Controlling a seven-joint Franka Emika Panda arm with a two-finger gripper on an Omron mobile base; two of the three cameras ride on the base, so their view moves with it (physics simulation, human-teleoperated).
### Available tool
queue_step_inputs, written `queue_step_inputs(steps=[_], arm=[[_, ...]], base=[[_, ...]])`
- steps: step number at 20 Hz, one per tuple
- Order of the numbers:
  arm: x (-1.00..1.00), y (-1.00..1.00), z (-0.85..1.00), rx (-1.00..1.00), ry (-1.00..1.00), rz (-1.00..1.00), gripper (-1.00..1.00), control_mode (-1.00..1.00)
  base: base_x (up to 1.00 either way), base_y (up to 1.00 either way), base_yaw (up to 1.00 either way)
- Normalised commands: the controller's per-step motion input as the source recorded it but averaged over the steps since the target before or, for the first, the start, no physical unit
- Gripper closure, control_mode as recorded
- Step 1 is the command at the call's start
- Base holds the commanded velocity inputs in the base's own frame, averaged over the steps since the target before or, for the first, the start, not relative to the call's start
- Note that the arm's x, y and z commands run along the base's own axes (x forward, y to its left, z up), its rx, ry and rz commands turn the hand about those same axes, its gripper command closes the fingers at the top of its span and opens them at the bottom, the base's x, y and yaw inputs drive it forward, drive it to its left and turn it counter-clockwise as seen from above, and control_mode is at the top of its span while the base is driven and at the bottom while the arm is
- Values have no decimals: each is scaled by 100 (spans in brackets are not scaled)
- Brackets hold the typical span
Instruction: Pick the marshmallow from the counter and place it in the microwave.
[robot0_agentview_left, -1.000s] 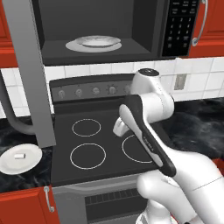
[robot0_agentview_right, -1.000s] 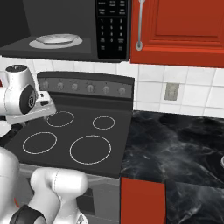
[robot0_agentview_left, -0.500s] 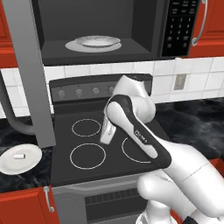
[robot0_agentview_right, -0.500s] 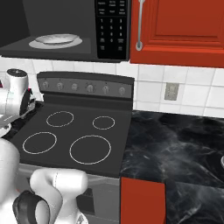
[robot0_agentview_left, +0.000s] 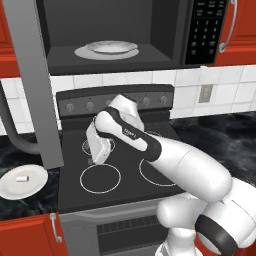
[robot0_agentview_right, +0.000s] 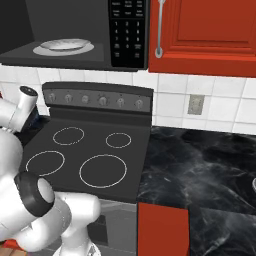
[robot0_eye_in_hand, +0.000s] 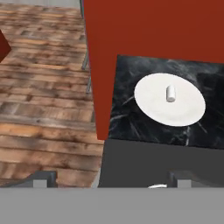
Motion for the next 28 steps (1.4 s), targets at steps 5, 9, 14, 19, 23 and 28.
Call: queue_step_inputs(steps=[5, 9, 14, 19, 23, 28], arm=[[22, 72, -45, 11, -7, 5, -100, -100], [21, 65, -30, 14, -4, 1, -100, -100], [44, 75, -34, 12, 0, 0, -100, -100], [49, 81, -47, 9, 0, 0, -100, -100], [64, 66, -48, 6, 0, 0, -100, -100], [71, 56, -21, 0, 2, 0, -100, -100]], base=[[0, 0, 0], [0, 0, 0], [0, 0, 0], [0, 0, 0], [0, 0, 0], [0, 0, 0]])
